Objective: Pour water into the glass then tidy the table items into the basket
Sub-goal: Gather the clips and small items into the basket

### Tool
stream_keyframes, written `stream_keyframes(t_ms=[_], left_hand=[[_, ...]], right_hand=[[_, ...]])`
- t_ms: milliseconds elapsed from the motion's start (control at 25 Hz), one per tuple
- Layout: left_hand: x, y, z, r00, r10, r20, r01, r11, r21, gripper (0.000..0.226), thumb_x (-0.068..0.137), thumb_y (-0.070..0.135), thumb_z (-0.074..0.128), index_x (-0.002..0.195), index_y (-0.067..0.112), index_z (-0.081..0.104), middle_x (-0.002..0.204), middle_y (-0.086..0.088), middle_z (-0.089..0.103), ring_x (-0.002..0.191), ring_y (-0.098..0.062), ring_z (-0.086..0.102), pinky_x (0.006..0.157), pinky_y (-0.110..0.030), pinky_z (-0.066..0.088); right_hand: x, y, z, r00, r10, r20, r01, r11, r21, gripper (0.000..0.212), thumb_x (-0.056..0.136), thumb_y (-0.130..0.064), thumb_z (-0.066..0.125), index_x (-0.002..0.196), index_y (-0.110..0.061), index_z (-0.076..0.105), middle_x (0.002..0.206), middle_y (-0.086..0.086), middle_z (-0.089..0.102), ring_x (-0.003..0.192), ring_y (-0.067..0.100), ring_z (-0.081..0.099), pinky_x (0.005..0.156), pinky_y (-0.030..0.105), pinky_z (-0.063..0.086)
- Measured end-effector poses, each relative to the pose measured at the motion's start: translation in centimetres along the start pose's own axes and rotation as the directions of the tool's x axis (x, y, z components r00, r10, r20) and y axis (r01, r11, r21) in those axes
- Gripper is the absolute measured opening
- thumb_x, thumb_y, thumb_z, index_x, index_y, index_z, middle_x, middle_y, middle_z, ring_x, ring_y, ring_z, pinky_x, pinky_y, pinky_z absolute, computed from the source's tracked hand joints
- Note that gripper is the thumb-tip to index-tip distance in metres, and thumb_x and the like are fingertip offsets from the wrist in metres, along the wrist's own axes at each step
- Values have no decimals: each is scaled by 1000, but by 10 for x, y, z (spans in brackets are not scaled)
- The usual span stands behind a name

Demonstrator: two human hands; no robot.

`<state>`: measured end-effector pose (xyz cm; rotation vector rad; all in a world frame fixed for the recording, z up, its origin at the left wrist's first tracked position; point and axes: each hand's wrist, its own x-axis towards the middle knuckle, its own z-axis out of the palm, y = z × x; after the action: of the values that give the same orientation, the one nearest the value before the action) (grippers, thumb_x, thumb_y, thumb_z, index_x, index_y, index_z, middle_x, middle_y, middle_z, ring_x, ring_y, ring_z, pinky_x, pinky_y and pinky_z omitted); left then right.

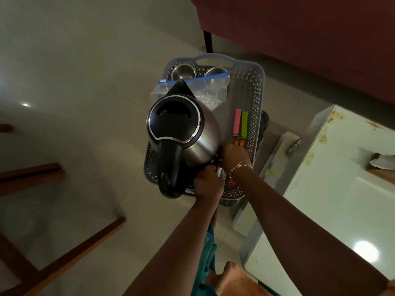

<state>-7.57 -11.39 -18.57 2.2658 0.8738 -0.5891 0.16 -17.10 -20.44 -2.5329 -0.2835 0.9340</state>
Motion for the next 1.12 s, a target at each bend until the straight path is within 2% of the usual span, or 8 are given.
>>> stream_keyframes(t_ms=[320, 520, 640, 720, 840, 960, 1040, 1120], left_hand=[[-1, 1, -5, 1000, -2, 17, 0, 992, 129, 25, 89, 9, 48, 104, 6, 67, 107, -13, 68, 104, -30, 61, 83, -34, 47], [-1, 4, -4, 999, 30, 35, -39, 960, 277, 26, 90, 9, 45, 106, 9, 66, 109, -12, 68, 106, -29, 60, 84, -34, 48], [-5, 7, -2, 999, 31, 30, -38, 957, 289, 23, 88, 8, 46, 100, 7, 65, 106, -15, 67, 102, -32, 61, 82, -36, 48], [-9, 9, -1, 999, 47, 6, -47, 960, 277, 23, 90, 9, 45, 104, 7, 63, 109, -15, 65, 105, -32, 60, 85, -37, 48], [-18, 9, 3, 992, 128, -16, -115, 937, 330, 23, 94, 14, 43, 110, 8, 58, 113, -13, 62, 108, -29, 59, 87, -35, 47], [-34, 15, 9, 964, 247, -97, -181, 879, 440, 23, 93, 16, 41, 109, 8, 56, 108, -12, 63, 98, -27, 63, 80, -34, 51], [-47, 27, 13, 907, 379, -184, -252, 837, 486, 22, 85, 15, 50, 104, 5, 58, 96, -14, 65, 83, -29, 65, 65, -34, 56], [-59, 47, 29, 800, 561, -213, -388, 755, 529, 31, 76, 8, 61, 107, 4, 59, 97, -15, 64, 87, -31, 64, 69, -36, 57]], right_hand=[[-8, 0, -9, 994, -105, 2, 105, 992, -65, 20, 86, 0, 49, 101, 3, 62, 101, 26, 64, 97, 39, 62, 80, 41, 49], [-28, 7, -45, 903, -205, -377, 252, 964, 81, 22, 83, 0, 51, 100, 1, 64, 104, 25, 57, 92, 41, 58, 77, 44, 51], [-40, 27, -53, 758, -245, -605, 281, 959, -37, 20, 78, -2, 62, 97, -1, 64, 102, 21, 61, 85, 40, 60, 61, 43, 56], [-45, 42, -53, 735, -268, -623, 235, 962, -137, 32, 77, -14, 66, 107, -5, 61, 110, 21, 61, 95, 39, 60, 68, 44, 57], [-58, 68, -50, 779, -247, -576, 118, 960, -253, 60, 73, -12, 72, 127, -8, 47, 133, 24, 48, 124, 43, 44, 93, 53, 45], [-76, 95, -53, 751, -249, -612, 44, 943, -329, 71, 71, -9, 75, 132, -8, 40, 140, 26, 39, 131, 43, 35, 102, 51, 30], [-90, 110, -58, 729, -236, -642, 17, 945, -327, 67, 75, -12, 71, 134, -7, 38, 142, 27, 36, 132, 44, 31, 104, 51, 25], [-108, 131, -66, 713, -195, -673, -29, 952, -306, 66, 78, -13, 69, 135, -7, 36, 144, 28, 32, 134, 44, 28, 106, 50, 20]])
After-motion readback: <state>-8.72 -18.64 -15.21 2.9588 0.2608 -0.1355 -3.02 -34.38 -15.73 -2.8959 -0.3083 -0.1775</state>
